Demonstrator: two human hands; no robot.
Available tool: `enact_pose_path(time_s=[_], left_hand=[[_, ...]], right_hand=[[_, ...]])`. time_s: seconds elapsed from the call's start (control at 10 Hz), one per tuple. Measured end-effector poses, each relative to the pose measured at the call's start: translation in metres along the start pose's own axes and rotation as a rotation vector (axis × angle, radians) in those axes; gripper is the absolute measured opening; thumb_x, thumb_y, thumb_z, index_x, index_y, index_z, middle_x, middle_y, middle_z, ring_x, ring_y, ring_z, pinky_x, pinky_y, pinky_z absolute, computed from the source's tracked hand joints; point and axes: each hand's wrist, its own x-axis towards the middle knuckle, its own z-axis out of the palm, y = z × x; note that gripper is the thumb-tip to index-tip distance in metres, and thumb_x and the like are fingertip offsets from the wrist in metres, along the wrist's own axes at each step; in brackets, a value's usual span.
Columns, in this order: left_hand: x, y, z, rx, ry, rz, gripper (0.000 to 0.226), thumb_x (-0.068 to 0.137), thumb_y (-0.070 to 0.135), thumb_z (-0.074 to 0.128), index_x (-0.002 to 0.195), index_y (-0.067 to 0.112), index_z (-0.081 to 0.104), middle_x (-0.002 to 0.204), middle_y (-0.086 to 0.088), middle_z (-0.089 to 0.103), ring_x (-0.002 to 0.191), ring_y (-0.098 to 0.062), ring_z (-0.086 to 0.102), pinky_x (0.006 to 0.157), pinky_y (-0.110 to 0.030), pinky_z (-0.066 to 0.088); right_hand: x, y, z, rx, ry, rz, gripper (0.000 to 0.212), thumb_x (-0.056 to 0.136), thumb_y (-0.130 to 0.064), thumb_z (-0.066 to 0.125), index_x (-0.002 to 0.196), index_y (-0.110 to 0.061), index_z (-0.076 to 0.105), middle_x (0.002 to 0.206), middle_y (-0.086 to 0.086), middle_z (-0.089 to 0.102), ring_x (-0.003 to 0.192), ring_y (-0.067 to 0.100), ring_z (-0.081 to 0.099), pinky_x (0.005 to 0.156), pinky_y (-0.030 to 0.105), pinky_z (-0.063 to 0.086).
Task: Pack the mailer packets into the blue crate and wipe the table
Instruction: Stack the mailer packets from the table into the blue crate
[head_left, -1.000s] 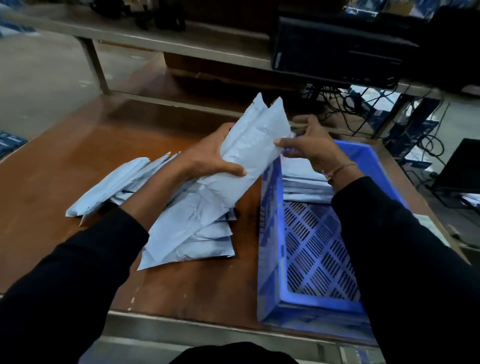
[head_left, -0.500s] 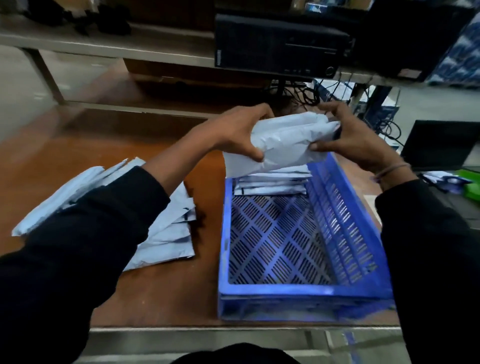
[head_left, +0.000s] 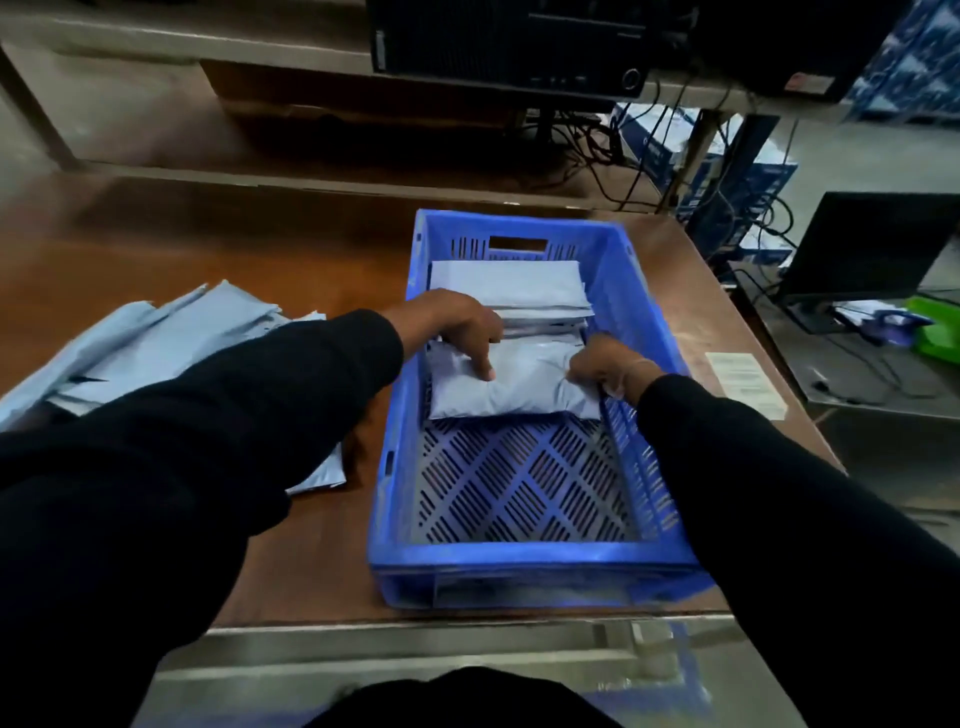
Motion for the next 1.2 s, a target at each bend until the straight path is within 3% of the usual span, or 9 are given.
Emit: enact_pose_path(time_s=[0.1,0.2,0.3,0.4,0.5,0.6,0.7,0.9,1.2], left_hand=[[0.001,0.006,0.012,0.036,0.041,-0.055,0.067,0.092,0.054,0.065,0.139,0.008,0.053,0.142,-0.009,0.055,0.114,-0.031,0.059,0.101,-0.05,0.051],[-0.019,0.017,0.011,0.068,0.122,-0.052,0.047,0.1,0.043,0.059,0.129,0.006,0.059,0.133,-0.011,0.061,0.099,-0.031,0.061,0.081,-0.042,0.05],[-0.02,0.021,0.013,0.182,0.183,-0.038,0.041,0.1,0.041,0.06,0.125,0.009,0.059,0.125,-0.012,0.062,0.103,-0.034,0.065,0.071,-0.041,0.049],[-0.033,0.028,0.014,0.29,0.266,-0.01,0.05,0.095,0.044,0.068,0.13,0.012,0.054,0.13,-0.013,0.054,0.11,-0.034,0.06,0.072,-0.041,0.048],[-0.046,0.038,0.021,0.318,0.274,0.007,0.059,0.09,0.049,0.072,0.133,0.013,0.052,0.135,-0.016,0.047,0.117,-0.035,0.054,0.079,-0.042,0.049],[-0.055,0.051,0.028,0.275,0.167,-0.025,0.07,0.089,0.054,0.071,0.141,0.015,0.047,0.146,-0.019,0.038,0.119,-0.038,0.057,0.09,-0.045,0.055],[-0.058,0.061,0.033,0.222,0.026,-0.094,0.085,0.085,0.066,0.068,0.149,0.017,0.041,0.157,-0.018,0.025,0.128,-0.038,0.053,0.101,-0.05,0.052],[-0.059,0.068,0.033,0.155,-0.003,-0.159,0.11,0.085,0.074,0.061,0.164,0.015,0.01,0.169,-0.017,0.001,0.141,-0.041,0.043,0.109,-0.051,0.046],[-0.06,0.06,0.032,0.271,-0.07,-0.135,0.104,0.087,0.074,0.057,0.161,0.008,0.024,0.166,-0.013,0.025,0.144,-0.034,0.04,0.108,-0.044,0.044]], right_hand=[[0.011,0.004,0.014,0.015,0.028,0.02,0.018,0.09,-0.005,0.062,0.082,-0.014,0.05,0.127,0.025,0.06,0.11,0.032,0.062,0.076,0.032,0.044],[0.014,0.004,0.023,-0.042,0.122,0.013,0.009,0.092,-0.007,0.06,0.098,-0.003,0.054,0.135,0.026,0.056,0.125,0.038,0.056,0.092,0.038,0.048],[0.019,0.009,0.028,-0.268,0.309,-0.098,0.065,0.085,-0.013,0.066,0.138,0.007,0.034,0.129,0.027,0.057,0.115,0.042,0.061,0.089,0.043,0.053],[0.008,0.008,0.024,-0.545,0.41,-0.231,0.059,0.086,-0.018,0.063,0.136,0.006,0.042,0.122,0.025,0.06,0.107,0.041,0.065,0.079,0.043,0.054],[0.002,0.004,0.016,-0.661,0.41,-0.335,0.043,0.084,-0.017,0.064,0.123,-0.001,0.057,0.126,0.022,0.056,0.109,0.04,0.062,0.083,0.041,0.053],[0.003,0.006,0.023,-0.713,0.199,-0.474,0.055,0.075,-0.023,0.074,0.124,-0.01,0.052,0.132,0.021,0.044,0.117,0.044,0.052,0.094,0.043,0.05],[0.005,0.016,0.034,-0.76,0.041,-0.486,0.086,0.064,-0.032,0.088,0.135,-0.018,0.042,0.135,0.015,0.037,0.115,0.043,0.05,0.091,0.045,0.05],[0.008,0.018,0.047,-0.577,0.155,-0.465,0.068,0.085,-0.035,0.074,0.139,-0.016,0.037,0.137,0.02,0.036,0.109,0.045,0.058,0.085,0.046,0.053],[0.016,0.016,0.044,-0.557,0.128,-0.371,0.075,0.099,-0.046,0.054,0.16,-0.018,0.02,0.159,0.023,0.016,0.141,0.045,0.031,0.113,0.042,0.033]])
